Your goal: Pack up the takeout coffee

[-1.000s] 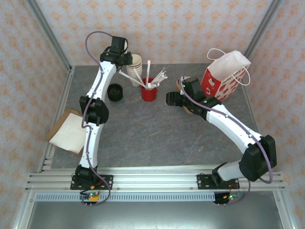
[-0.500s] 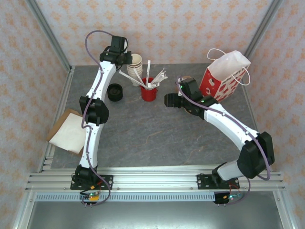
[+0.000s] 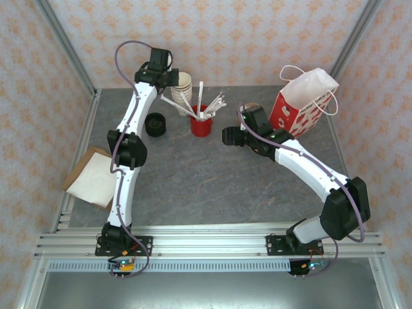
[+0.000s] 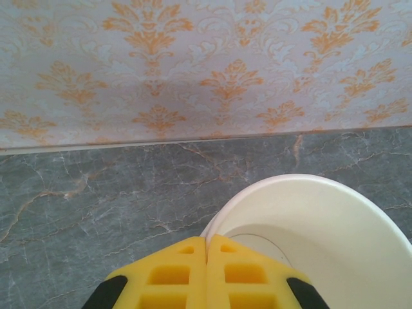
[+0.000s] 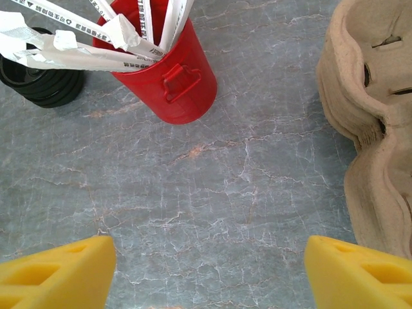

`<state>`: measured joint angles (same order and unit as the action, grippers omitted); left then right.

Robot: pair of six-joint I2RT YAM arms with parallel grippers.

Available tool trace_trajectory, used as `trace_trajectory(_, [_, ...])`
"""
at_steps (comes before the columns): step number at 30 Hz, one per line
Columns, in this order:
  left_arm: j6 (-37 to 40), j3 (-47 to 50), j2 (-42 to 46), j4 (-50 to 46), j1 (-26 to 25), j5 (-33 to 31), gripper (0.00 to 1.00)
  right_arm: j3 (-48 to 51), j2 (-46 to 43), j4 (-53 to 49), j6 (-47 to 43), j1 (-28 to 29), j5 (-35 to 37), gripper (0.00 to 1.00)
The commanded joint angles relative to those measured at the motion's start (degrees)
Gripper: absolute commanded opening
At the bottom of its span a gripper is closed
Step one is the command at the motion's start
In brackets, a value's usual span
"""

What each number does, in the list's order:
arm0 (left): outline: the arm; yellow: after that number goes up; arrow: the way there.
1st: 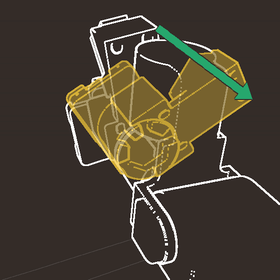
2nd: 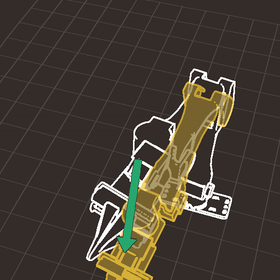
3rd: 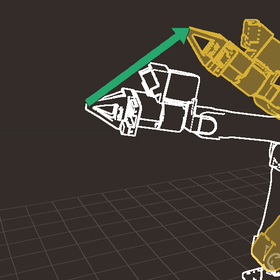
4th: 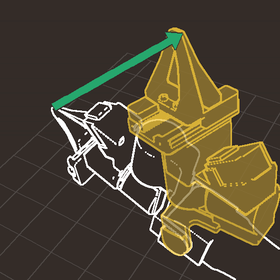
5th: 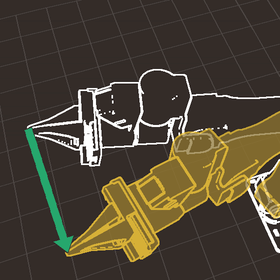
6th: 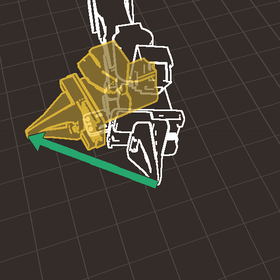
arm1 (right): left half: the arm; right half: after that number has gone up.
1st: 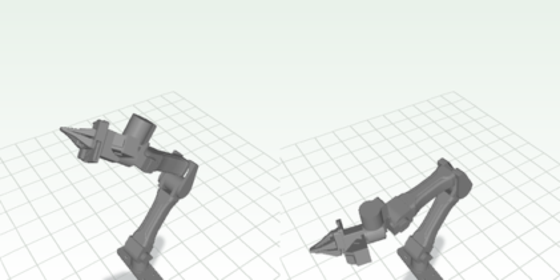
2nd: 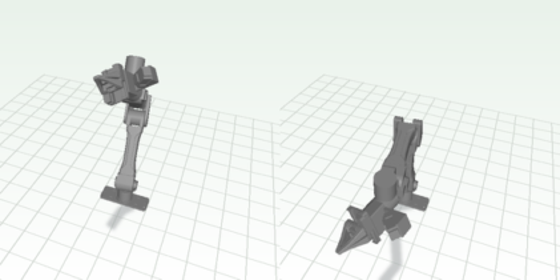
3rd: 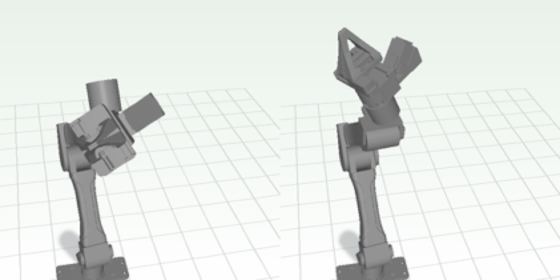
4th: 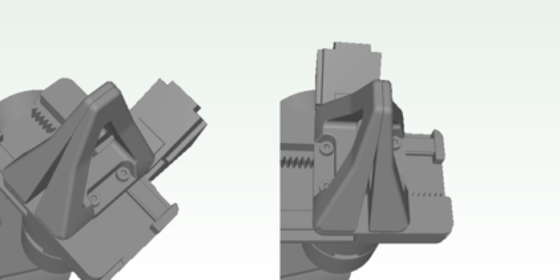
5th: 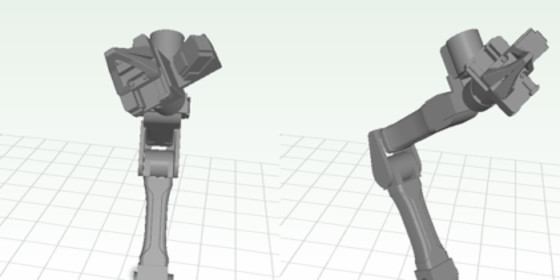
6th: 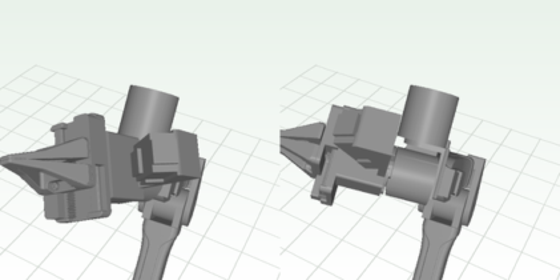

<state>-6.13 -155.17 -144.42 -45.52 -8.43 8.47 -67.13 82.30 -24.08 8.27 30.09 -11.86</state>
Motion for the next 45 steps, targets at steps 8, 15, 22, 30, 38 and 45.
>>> trace_trajectory(8, [-2.63, -2.68, 4.50, 2.36, -0.14, -0.69, 0.00, -1.68, 0.31, -1.06, -0.76, 0.41, 0.43, 0.78])
trace_trajectory(15, [-3.96, -2.80, 8.31, 3.59, -0.10, -2.13, 0.00, -1.93, -0.77, -1.35, -0.46, 0.45, 1.18, 0.77])
trace_trajectory(22, [-3.80, -3.61, 13.99, 3.06, -0.12, -3.99, 0.00, -2.17, -3.21, -1.15, -0.19, 0.41, 2.25, 0.77])
trace_trajectory(30, [-7.30, 0.87, 28.82, -7.39, -1.78, 2.64, 0.00, -2.13, -9.04, -0.62, -0.34, 0.41, 7.59, 0.78])
trace_trajectory(38, [-6.24, 61.15, 64.73, 11.28, -18.22, -2.12, 0.00, -1.66, -14.19, -4.82, -2.83, -0.47, 14.32, 0.79])
trace_trajectory(45, [-13.01, 93.28, 73.44, 26.71, -28.96, -8.08, 0.00, 1.83, -17.36, -6.42, -1.21, -5.43, 14.52, 0.79])
